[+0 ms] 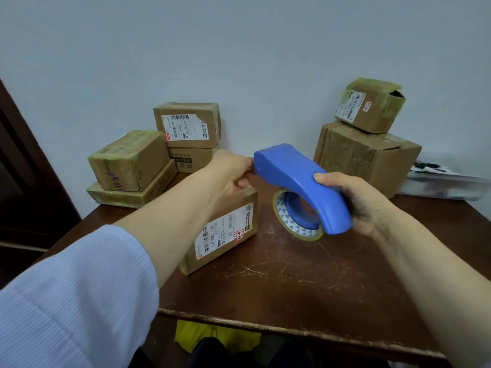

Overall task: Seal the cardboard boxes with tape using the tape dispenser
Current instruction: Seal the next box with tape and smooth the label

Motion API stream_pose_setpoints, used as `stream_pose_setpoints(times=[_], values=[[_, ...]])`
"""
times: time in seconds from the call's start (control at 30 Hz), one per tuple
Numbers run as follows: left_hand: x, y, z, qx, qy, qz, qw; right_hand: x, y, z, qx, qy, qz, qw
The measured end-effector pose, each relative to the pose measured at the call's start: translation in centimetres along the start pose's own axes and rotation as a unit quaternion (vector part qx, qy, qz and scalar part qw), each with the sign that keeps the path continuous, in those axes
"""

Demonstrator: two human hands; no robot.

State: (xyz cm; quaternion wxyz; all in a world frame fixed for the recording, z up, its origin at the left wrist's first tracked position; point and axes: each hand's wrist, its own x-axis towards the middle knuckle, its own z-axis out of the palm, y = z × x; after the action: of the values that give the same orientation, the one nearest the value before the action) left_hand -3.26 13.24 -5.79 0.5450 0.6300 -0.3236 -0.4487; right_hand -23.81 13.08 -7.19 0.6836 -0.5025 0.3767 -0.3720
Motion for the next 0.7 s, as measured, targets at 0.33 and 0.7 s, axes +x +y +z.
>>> stream_pose_setpoints(times=[0.33, 0.7], values=[[4.3, 0.4, -0.7, 0.191, 0.028, 0.057, 0.980, 0.8, 0.1, 2.1, -0.082, 0.091, -0.013, 0.992], [7.5, 0.6, -4.8, 0.201, 0.090, 0.055, 0.974, 0.2, 1.6, 1.6, -0.091, 0.095, 0.033, 0.991]])
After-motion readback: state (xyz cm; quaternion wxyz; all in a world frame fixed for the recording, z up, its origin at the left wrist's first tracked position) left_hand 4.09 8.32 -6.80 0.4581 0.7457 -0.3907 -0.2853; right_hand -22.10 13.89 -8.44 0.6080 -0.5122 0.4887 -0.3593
